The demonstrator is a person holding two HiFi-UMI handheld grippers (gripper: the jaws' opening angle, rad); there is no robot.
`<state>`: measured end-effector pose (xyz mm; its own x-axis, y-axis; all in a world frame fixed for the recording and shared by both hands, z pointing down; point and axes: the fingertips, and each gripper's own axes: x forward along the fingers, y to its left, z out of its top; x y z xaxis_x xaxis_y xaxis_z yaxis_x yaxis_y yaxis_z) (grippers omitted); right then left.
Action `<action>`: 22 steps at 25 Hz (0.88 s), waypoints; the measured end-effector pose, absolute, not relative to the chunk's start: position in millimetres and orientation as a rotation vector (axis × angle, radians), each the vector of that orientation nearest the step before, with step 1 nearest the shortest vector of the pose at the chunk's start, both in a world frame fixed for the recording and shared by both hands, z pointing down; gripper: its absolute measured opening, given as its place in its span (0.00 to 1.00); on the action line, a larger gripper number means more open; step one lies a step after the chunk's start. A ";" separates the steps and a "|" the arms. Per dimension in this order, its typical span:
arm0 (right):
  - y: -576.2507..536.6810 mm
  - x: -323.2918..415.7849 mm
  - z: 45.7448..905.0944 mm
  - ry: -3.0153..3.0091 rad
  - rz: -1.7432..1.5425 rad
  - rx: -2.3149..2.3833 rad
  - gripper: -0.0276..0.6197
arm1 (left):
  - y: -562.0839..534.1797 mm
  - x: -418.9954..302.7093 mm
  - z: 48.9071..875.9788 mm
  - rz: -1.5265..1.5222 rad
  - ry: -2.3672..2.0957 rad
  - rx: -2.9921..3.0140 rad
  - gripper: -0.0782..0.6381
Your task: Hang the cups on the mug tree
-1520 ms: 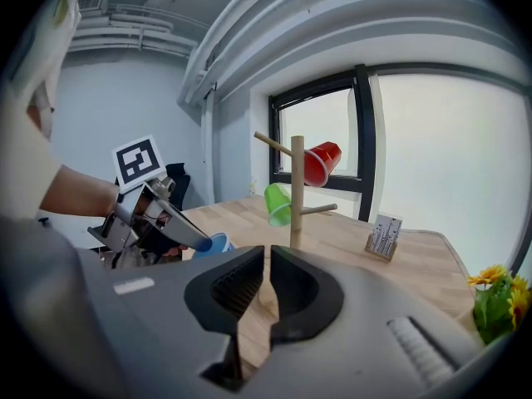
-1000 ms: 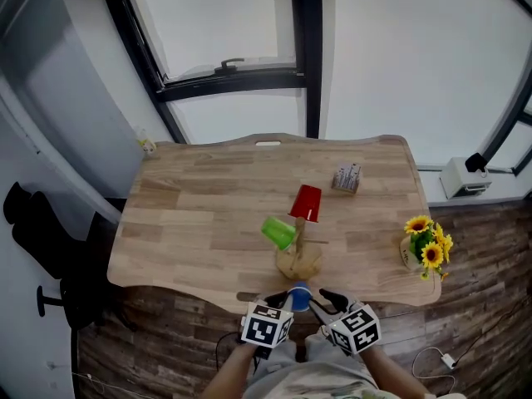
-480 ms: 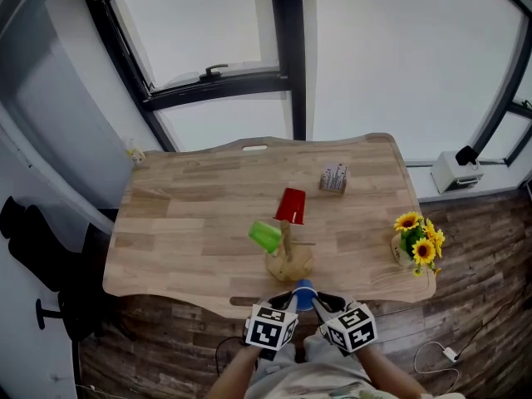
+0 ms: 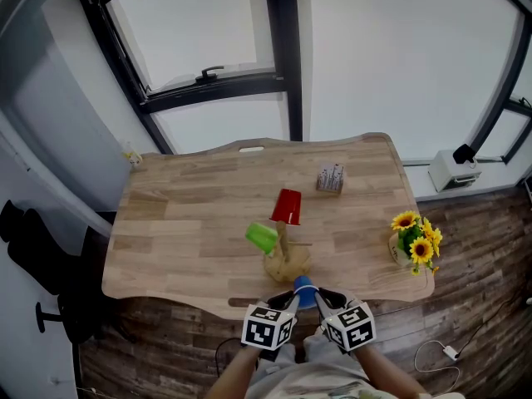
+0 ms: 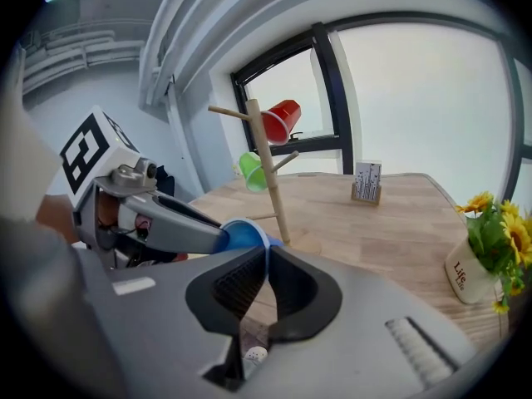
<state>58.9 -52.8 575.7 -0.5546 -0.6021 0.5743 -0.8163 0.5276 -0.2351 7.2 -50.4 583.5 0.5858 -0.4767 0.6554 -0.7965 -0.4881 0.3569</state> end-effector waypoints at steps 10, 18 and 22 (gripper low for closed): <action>-60.3 57.0 567.3 -2.358 0.645 1.181 0.06 | -55.5 3.7 572.3 0.570 -1.001 2.180 0.20; -70.1 67.5 568.1 -2.331 0.631 1.238 0.06 | -57.9 3.1 570.9 0.558 -0.982 2.198 0.24; -77.7 79.0 565.8 -2.312 0.606 1.283 0.06 | -62.8 -5.0 569.0 0.537 -1.004 2.187 0.24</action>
<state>79.0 -77.7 565.8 -0.4825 -0.6766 0.5562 -0.8624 0.4779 -0.1669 -5.0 -62.8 569.0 0.6204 -0.5066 0.5987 -0.7792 -0.4850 0.3970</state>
